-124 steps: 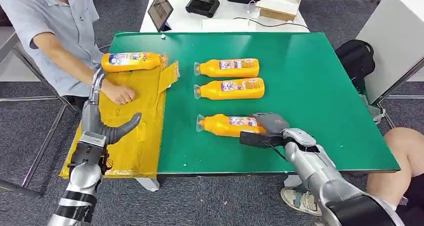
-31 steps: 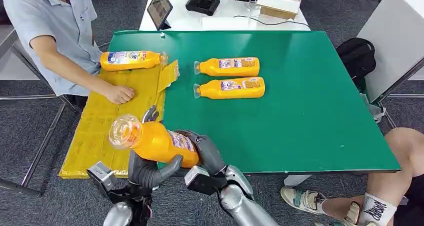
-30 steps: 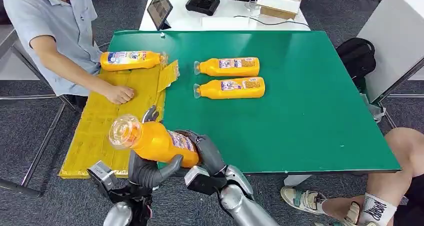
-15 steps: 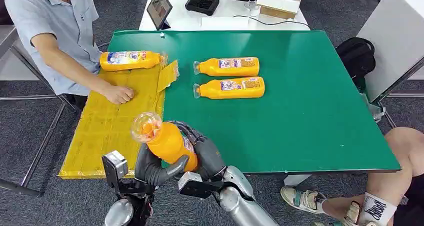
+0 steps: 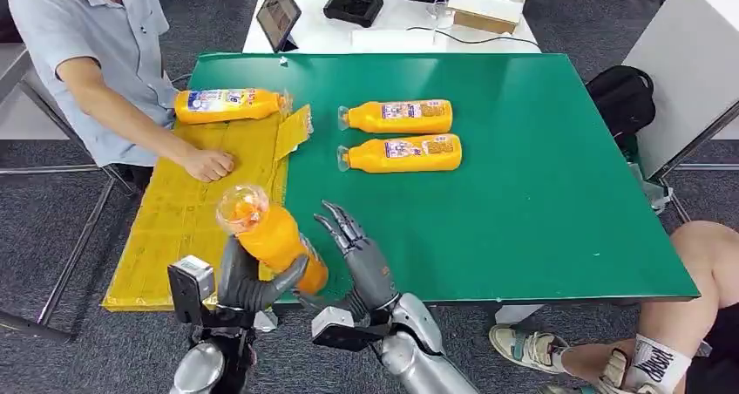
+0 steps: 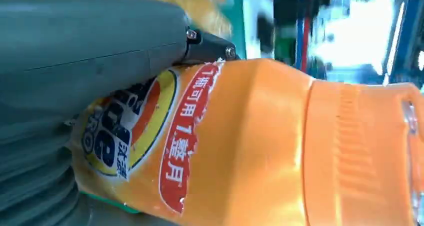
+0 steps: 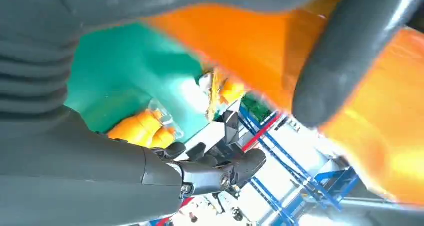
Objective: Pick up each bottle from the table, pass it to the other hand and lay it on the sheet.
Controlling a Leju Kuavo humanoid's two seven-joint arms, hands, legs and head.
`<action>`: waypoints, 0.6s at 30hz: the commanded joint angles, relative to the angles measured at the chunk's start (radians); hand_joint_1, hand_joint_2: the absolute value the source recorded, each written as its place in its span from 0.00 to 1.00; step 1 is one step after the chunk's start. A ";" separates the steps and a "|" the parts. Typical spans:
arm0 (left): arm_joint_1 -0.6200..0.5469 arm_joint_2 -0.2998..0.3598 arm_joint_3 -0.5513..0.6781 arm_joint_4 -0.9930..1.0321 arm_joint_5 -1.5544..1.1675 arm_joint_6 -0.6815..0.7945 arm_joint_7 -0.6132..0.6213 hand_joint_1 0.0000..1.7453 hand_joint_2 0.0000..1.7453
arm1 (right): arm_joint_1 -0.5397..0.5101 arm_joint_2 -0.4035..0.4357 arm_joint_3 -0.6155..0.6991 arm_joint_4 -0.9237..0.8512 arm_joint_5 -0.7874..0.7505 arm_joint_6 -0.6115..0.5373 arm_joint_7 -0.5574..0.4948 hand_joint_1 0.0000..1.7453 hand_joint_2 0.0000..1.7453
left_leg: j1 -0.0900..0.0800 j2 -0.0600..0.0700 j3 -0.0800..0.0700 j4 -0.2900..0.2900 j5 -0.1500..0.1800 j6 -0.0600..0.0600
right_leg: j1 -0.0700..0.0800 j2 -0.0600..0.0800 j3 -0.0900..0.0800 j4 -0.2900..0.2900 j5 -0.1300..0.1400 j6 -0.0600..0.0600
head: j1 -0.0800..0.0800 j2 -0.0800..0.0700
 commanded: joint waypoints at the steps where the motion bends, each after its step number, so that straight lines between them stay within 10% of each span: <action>1: -0.147 0.073 0.185 0.119 -0.297 0.242 -0.002 1.00 1.00 | 0.052 -0.046 -0.010 -0.061 0.008 -0.056 -0.029 0.00 0.00 | 0.000 -0.002 0.004 -0.002 0.000 0.001 | 0.001 -0.004 0.004 -0.001 -0.001 -0.003 | 0.000 0.000; 18: -0.263 0.229 0.294 0.302 -0.697 0.153 0.192 1.00 1.00 | 0.457 -0.265 -0.064 -0.551 0.050 -0.062 -0.032 0.00 0.00 | 0.000 -0.005 0.003 -0.002 -0.001 0.001 | 0.001 -0.006 0.005 -0.002 -0.003 -0.003 | 0.000 0.000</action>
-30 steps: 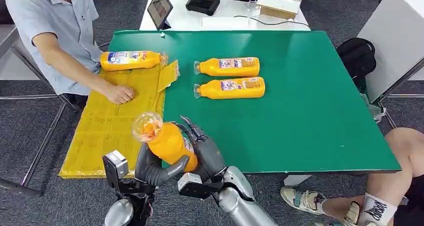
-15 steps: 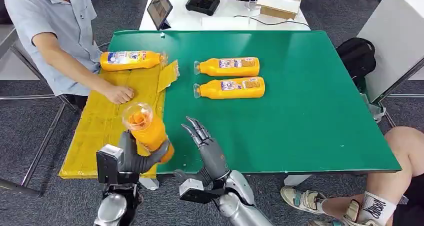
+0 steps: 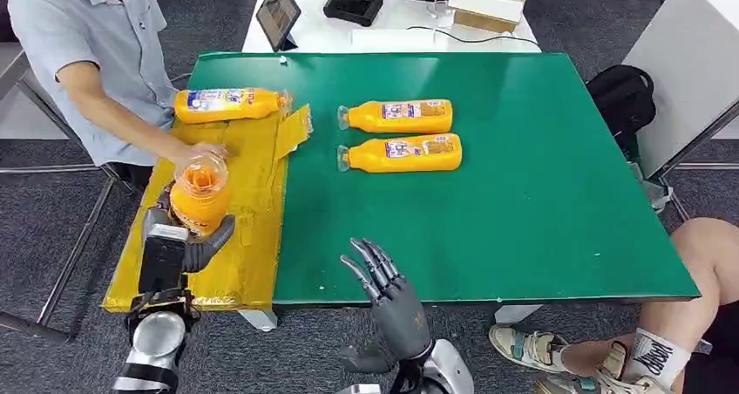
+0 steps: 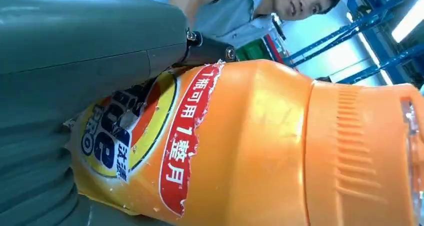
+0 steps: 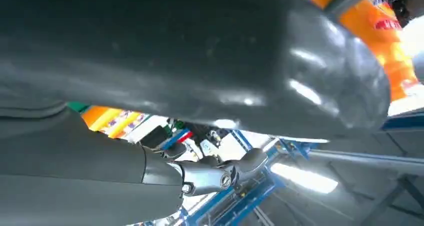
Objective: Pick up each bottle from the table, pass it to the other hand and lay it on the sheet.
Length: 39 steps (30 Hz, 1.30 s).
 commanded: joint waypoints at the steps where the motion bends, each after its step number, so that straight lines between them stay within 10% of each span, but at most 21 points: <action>1: -0.193 0.168 0.052 0.336 -0.369 -0.083 0.145 1.00 1.00 | 0.194 -0.137 -0.055 -0.223 -0.085 0.090 0.009 0.00 0.00 | 0.000 -0.003 0.003 -0.001 0.000 0.001 | 0.001 -0.004 0.004 -0.001 -0.002 -0.003 | 0.000 0.000; 33: -0.556 0.098 -0.232 0.934 -0.572 -0.274 0.129 1.00 1.00 | 0.049 -0.082 -0.042 -0.012 -0.314 0.285 -0.072 0.00 0.00 | 0.001 -0.001 0.005 0.000 0.000 0.002 | 0.002 -0.004 0.006 0.000 -0.001 -0.003 | 0.000 0.000; 39: -0.581 0.059 -0.249 0.969 -0.487 -0.355 0.121 0.41 1.00 | 0.036 -0.076 -0.052 0.001 -0.328 0.303 -0.072 0.00 0.00 | 0.000 -0.002 0.004 -0.001 0.001 0.001 | 0.001 -0.004 0.006 -0.001 0.000 -0.002 | 0.000 0.000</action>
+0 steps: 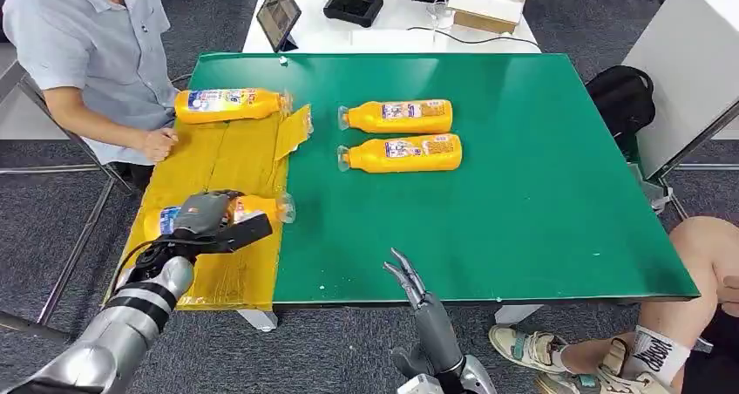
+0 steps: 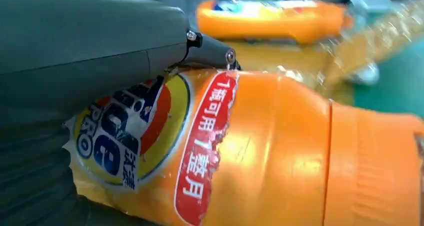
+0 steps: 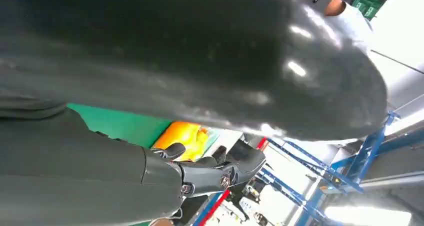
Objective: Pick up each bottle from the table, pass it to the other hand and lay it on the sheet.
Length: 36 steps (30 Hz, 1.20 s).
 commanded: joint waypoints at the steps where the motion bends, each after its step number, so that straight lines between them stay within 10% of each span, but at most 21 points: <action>1: -0.097 -0.074 -0.076 0.184 0.087 -0.093 -0.006 0.15 1.00 | -0.048 0.010 0.001 0.097 -0.017 0.019 -0.034 0.00 0.00 | 0.000 -0.002 0.005 -0.001 -0.001 0.002 | 0.001 -0.004 0.007 -0.002 -0.001 -0.003 | 0.000 0.000; 3: -0.100 -0.080 -0.072 0.197 0.110 -0.112 -0.001 0.00 1.00 | -0.048 0.008 0.002 0.096 -0.015 0.018 -0.034 0.00 0.00 | 0.000 -0.003 0.006 -0.001 -0.001 0.002 | 0.001 -0.005 0.008 -0.002 -0.001 -0.003 | 0.000 0.000; 20: -0.060 -0.120 0.020 -0.011 0.418 -0.203 -0.104 0.00 1.00 | -0.063 -0.005 0.027 0.151 0.000 -0.017 -0.034 0.00 0.00 | 0.001 -0.002 0.004 0.000 -0.001 0.002 | 0.001 -0.004 0.005 -0.001 -0.001 -0.002 | 0.000 0.000; 36: 0.283 -0.126 0.070 -0.750 0.679 0.021 -0.183 0.00 1.00 | 0.011 -0.007 -0.016 0.059 0.032 -0.052 -0.034 0.00 0.00 | 0.000 0.002 0.004 0.000 -0.003 0.001 | 0.001 0.000 0.004 0.000 -0.002 -0.003 | 0.000 0.000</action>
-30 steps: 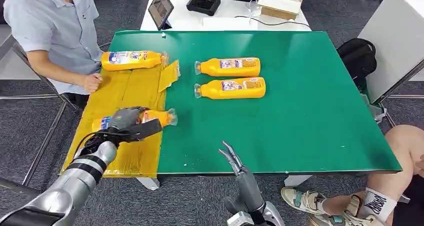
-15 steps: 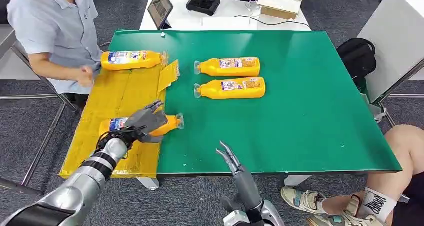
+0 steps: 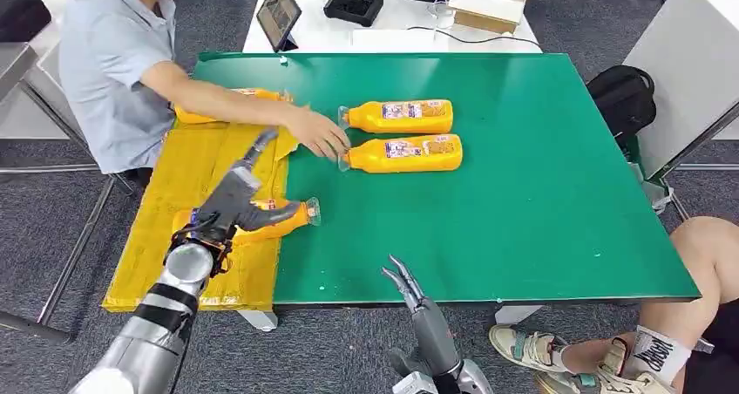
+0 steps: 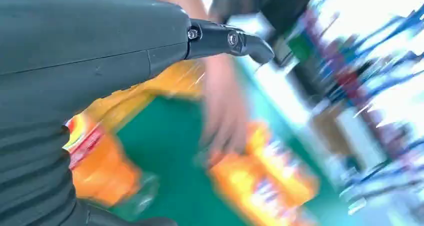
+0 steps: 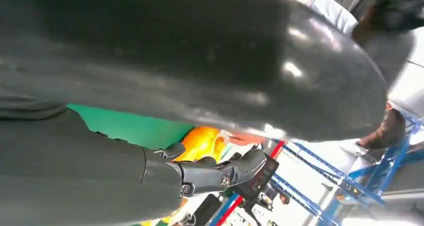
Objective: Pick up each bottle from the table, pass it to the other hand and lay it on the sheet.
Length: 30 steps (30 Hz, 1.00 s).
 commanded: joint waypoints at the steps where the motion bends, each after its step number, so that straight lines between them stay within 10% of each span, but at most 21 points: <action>1: 0.111 -0.008 0.036 -0.256 0.000 0.082 -0.023 0.00 1.00 | 0.013 -0.005 -0.024 -0.016 0.007 -0.008 -0.034 0.00 0.00 | 0.000 0.002 0.003 0.000 -0.002 0.001 | 0.001 0.001 0.003 0.000 -0.001 -0.003 | 0.000 0.000; 9: 0.333 -0.101 0.070 -0.475 0.166 0.397 -0.180 0.00 1.00 | 0.042 -0.063 -0.026 -0.089 0.225 -0.186 -0.025 0.00 0.00 | 0.000 0.004 0.006 -0.001 -0.003 0.002 | 0.000 0.002 0.005 -0.001 -0.002 -0.003 | 0.000 0.000; 10: 0.360 -0.108 0.071 -0.484 0.252 0.368 -0.176 0.00 1.00 | 0.046 -0.083 -0.045 -0.110 0.242 -0.196 -0.006 0.00 1.00 | -0.001 0.005 0.006 -0.001 -0.004 0.002 | 0.000 0.004 0.005 -0.002 -0.002 -0.002 | 0.000 0.000; 13: 0.443 -0.143 0.103 -0.481 0.331 0.407 -0.215 0.00 1.00 | 0.052 -0.099 -0.181 -0.147 0.307 -0.165 0.163 0.00 1.00 | -0.001 0.001 0.004 -0.001 -0.003 0.002 | -0.001 0.000 0.004 -0.002 -0.002 -0.002 | 0.000 0.000; 23: 0.448 -0.155 0.113 -0.478 0.234 0.513 -0.262 0.00 1.00 | 0.047 -0.070 -0.250 -0.123 0.313 -0.087 0.201 0.00 1.00 | -0.001 0.000 0.005 0.000 -0.004 0.001 | -0.001 -0.001 0.005 -0.001 -0.004 -0.001 | 0.000 0.000; 30: 0.484 -0.129 0.044 -0.508 0.037 0.637 -0.262 0.00 1.00 | -0.164 -0.154 -0.450 0.125 0.425 0.051 0.289 0.00 1.00 | 0.000 0.004 0.007 0.000 -0.005 0.003 | 0.000 0.003 0.008 -0.003 -0.002 0.000 | -0.001 0.000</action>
